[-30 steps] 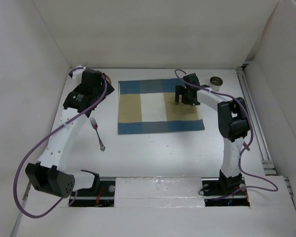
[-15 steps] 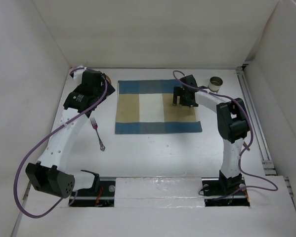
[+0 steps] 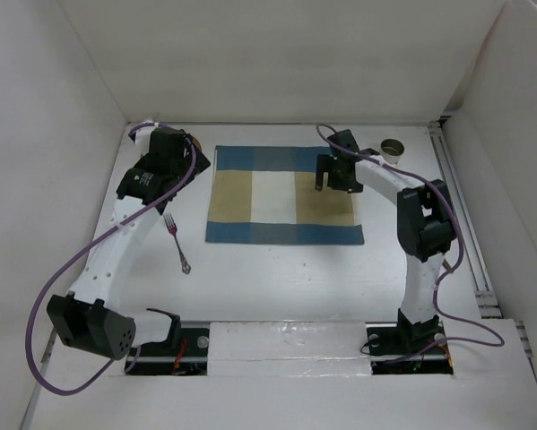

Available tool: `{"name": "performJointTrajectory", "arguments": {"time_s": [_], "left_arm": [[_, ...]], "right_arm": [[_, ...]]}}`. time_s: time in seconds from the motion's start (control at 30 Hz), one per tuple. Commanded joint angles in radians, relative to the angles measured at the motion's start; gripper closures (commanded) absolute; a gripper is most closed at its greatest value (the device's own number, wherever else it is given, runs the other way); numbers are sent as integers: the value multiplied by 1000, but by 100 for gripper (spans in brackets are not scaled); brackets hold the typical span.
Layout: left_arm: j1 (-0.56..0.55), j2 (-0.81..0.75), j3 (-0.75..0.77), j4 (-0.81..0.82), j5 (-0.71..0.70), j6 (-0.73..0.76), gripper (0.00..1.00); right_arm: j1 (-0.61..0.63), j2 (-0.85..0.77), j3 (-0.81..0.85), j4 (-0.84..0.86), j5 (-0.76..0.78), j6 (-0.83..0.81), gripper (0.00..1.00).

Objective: Set the dinner table for one person

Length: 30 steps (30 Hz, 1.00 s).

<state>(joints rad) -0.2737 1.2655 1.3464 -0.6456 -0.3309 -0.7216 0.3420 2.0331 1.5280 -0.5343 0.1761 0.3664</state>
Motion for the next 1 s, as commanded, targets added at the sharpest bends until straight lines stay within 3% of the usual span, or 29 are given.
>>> {"name": "performJointTrajectory", "arguments": {"time_s": [0.0, 0.17, 0.27, 0.33, 0.47, 0.6, 0.67, 0.8, 0.97], "left_arm": [[2, -25, -26, 32, 6, 2, 0], [2, -15, -35, 52, 6, -41, 0], [94, 21, -35, 109, 142, -41, 0], [218, 49, -35, 151, 288, -41, 0], [392, 129, 2, 190, 442, -1, 0], [465, 192, 23, 190, 452, 28, 0], [539, 244, 23, 211, 486, 28, 0], [657, 354, -6, 310, 689, 17, 0], [666, 471, 92, 277, 632, 42, 0]], "right_arm": [[11, -89, 104, -56, 54, -18, 0], [50, -178, 130, -72, 65, -57, 0], [86, -342, 29, -4, 83, -70, 0], [130, -488, -40, 5, 114, -79, 0], [241, -723, -138, 16, 177, -106, 0], [279, -911, -213, -15, 201, -115, 0], [279, -1023, -268, -6, 166, -115, 0], [279, -1146, -307, -4, 68, -147, 0], [279, -1225, -327, -15, -25, -156, 0]]}}
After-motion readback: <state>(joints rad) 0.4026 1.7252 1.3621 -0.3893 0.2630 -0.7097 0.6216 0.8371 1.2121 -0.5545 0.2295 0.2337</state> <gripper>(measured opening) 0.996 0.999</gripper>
